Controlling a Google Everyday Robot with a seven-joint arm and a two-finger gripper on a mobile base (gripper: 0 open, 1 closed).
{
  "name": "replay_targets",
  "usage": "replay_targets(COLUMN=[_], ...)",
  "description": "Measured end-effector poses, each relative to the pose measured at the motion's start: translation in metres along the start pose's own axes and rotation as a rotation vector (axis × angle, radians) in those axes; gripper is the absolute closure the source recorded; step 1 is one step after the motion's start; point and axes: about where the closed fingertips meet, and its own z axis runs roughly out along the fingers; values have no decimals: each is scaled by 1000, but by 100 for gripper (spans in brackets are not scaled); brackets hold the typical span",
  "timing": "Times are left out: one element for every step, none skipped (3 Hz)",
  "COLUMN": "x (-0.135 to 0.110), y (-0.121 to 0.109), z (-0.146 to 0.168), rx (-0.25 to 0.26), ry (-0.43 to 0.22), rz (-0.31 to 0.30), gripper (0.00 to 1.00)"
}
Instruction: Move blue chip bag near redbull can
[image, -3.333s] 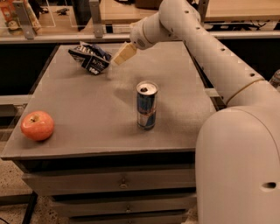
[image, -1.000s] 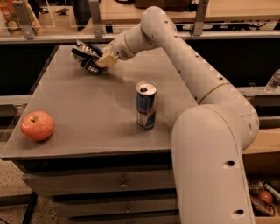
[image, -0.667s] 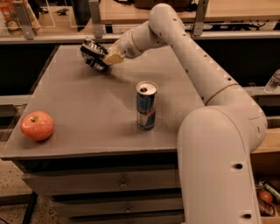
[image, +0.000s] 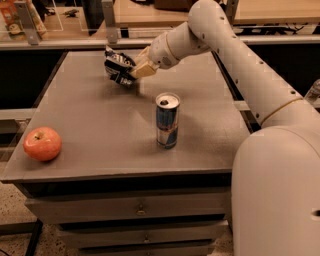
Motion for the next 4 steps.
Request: replay_targets(x=[-1,3,2,-1], y=[35,67,94,114], z=[-15,-33,-51,-67], rx=[-107,-204,-299,-372], ry=[28,-3,-65,-111], rz=[-90,-139,-188,-235], gripper=[100,100,100,82])
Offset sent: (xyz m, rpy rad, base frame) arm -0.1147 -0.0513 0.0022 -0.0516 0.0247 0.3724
